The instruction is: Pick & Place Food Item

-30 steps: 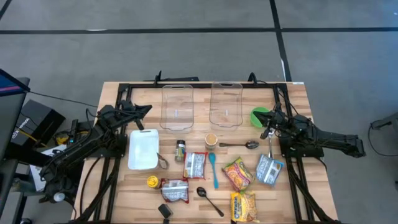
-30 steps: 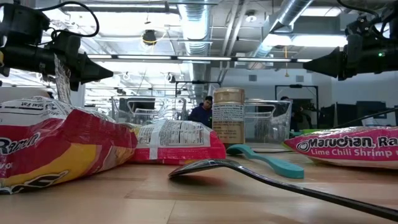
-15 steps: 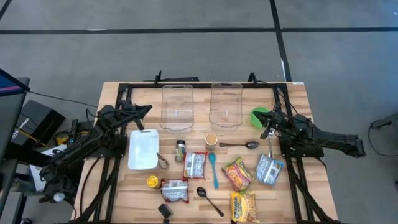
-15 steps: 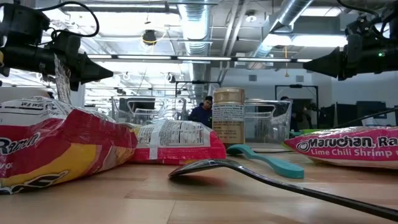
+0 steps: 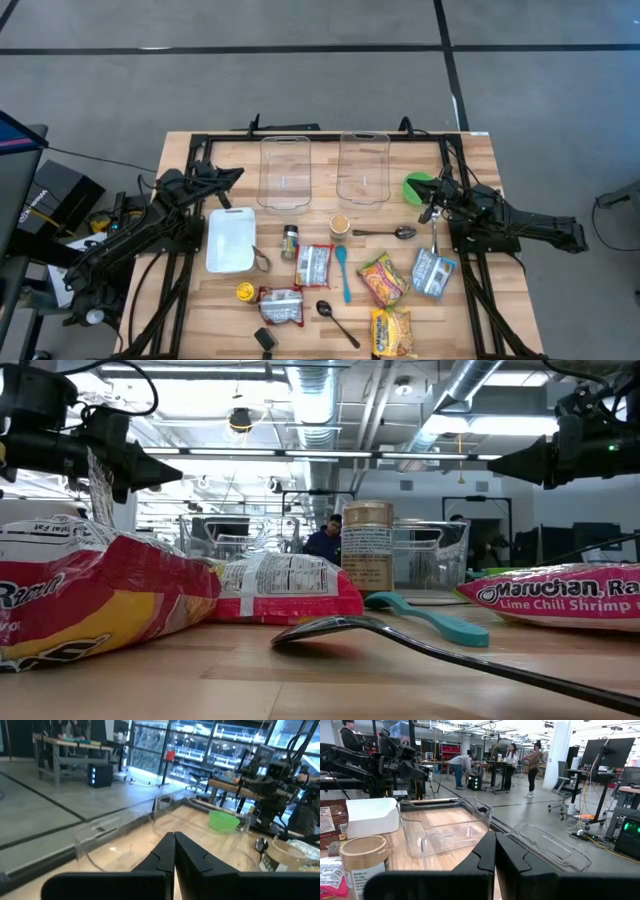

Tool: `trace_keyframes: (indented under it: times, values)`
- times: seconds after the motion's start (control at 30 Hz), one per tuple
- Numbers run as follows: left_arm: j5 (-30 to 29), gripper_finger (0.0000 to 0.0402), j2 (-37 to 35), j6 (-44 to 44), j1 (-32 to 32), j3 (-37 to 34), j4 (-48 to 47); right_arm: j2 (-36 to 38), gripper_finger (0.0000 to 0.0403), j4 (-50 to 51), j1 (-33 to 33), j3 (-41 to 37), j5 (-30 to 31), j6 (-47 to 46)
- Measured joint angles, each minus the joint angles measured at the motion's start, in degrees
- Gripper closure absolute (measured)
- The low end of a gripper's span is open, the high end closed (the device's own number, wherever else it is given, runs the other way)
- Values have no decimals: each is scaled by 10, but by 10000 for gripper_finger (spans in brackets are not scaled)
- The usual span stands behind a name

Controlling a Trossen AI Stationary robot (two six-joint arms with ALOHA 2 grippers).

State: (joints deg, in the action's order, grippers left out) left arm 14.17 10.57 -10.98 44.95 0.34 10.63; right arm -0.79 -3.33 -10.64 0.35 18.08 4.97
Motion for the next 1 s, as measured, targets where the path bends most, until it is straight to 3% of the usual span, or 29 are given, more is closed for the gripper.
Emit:
trace_keyframes:
  times: [0.67,0.9,1.0]
  values:
    - [0,402,0,-5,0,0,50,0,403,0,0,0,0,0]
    - [0,401,0,-102,0,0,108,0,403,0,0,0,0,0]
    - [-3,402,0,-149,0,0,142,0,403,0,-2,0,0,63]
